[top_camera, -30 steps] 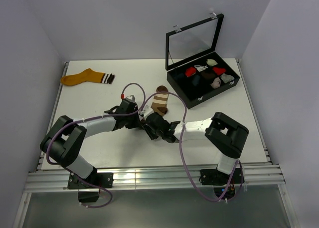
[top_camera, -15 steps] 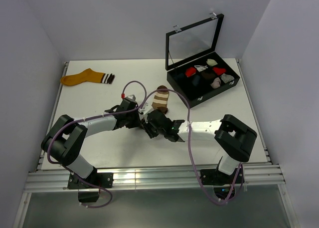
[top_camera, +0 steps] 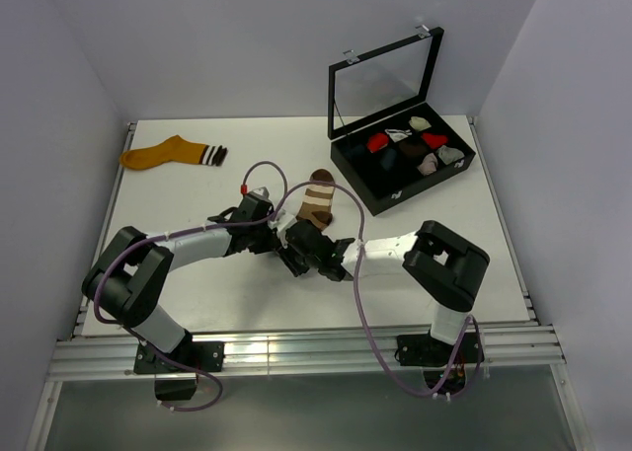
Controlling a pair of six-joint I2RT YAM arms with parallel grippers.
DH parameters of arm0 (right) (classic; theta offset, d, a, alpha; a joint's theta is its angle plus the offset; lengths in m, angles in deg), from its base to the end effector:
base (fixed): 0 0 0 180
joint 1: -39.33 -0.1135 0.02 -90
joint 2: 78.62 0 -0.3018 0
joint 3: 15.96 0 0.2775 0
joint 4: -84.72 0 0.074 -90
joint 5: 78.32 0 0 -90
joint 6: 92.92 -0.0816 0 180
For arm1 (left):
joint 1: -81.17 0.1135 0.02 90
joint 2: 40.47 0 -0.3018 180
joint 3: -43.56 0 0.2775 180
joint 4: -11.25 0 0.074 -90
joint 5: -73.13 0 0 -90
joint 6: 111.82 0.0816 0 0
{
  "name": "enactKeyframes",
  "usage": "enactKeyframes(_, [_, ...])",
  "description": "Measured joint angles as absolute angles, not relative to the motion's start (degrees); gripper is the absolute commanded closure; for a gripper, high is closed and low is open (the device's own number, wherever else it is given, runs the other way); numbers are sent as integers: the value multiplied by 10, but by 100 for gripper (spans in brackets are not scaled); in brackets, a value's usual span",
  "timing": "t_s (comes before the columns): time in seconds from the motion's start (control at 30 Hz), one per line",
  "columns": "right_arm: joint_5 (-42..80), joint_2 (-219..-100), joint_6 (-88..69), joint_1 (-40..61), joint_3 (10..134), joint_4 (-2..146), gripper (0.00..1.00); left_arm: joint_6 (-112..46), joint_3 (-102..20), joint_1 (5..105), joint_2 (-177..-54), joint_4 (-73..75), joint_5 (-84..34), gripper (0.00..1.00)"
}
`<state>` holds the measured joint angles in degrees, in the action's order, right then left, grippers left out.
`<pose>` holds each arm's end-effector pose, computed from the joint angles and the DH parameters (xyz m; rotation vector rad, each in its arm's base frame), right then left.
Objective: Roll the socks
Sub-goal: Roll the sock at the center of the board.
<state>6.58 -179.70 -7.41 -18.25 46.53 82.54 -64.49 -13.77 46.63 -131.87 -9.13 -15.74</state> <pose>0.2273 0.3443 0.1352 -0.9953 2.0984 0.4599 0.2873 -0.1958 0.1332 -0.1925 2.5930 -0.5001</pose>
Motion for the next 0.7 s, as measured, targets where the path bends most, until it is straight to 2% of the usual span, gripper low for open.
enactKeyframes(0.17, [53,-1801,-73,-183,467,828,59,-645,-139,467,-1319,-93,-156,72])
enactKeyframes(0.27, [31,-1805,-73,-183,467,832,71,-645,-139,467,-1319,-95,-154,72])
enactKeyframes(0.3, [21,-1805,-75,-183,467,832,79,-645,-139,467,-1319,-95,-153,72])
enactKeyframes(0.37, [5,-1807,-80,-183,466,832,88,-645,-139,467,-1319,-95,-152,72])
enactKeyframes(0.4, [0,-1807,-82,-184,466,833,98,-645,-139,466,-1318,-95,-152,72])
enactKeyframes(0.47, [-4,-1808,-90,-184,466,833,100,-648,-139,466,-1318,-96,-150,71])
enactKeyframes(0.53, [-1,-1807,-96,-184,466,832,100,-652,-139,466,-1316,-98,-145,66])
enactKeyframes(0.7, [70,-1805,-134,-160,470,822,100,-676,-128,470,-1287,-127,-113,46])
